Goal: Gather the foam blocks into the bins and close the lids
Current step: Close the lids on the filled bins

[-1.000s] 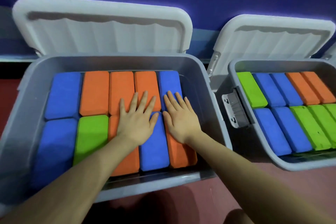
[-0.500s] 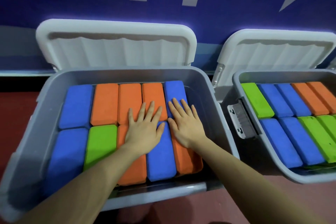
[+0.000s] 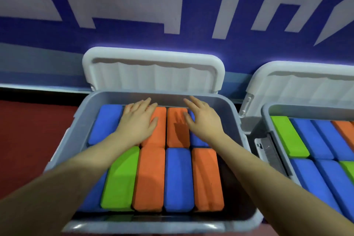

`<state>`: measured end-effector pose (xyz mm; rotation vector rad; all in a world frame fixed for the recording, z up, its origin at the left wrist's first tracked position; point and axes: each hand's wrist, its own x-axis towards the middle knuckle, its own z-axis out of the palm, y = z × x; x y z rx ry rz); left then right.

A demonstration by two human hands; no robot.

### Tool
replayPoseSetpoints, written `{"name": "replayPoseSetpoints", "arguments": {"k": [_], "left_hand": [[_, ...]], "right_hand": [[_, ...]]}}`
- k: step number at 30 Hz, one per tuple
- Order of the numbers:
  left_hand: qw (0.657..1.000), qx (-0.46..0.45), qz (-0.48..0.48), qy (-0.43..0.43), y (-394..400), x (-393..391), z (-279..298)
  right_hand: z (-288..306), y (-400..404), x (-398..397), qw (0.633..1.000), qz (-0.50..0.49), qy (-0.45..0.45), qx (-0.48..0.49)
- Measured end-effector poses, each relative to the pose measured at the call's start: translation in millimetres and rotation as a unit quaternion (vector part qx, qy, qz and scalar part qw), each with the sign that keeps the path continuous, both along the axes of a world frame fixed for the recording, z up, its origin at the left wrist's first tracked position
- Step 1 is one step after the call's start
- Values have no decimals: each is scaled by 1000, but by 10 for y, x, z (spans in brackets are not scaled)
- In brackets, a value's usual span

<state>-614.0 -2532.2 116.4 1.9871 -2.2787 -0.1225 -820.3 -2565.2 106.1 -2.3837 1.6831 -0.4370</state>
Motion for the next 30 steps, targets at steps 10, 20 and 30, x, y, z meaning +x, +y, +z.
{"name": "replayPoseSetpoints", "arguments": {"k": [10, 20, 30], "left_hand": [[997, -44, 17, -64, -789, 621, 462], [980, -124, -88, -126, -1675, 1118, 163], [912, -405, -64, 20, -1947, 984, -162]], "right_hand": [[498, -864, 531, 990, 72, 61, -104], [215, -1516, 780, 976, -3, 143, -167], [-125, -1627, 925, 927, -84, 60, -362]]}}
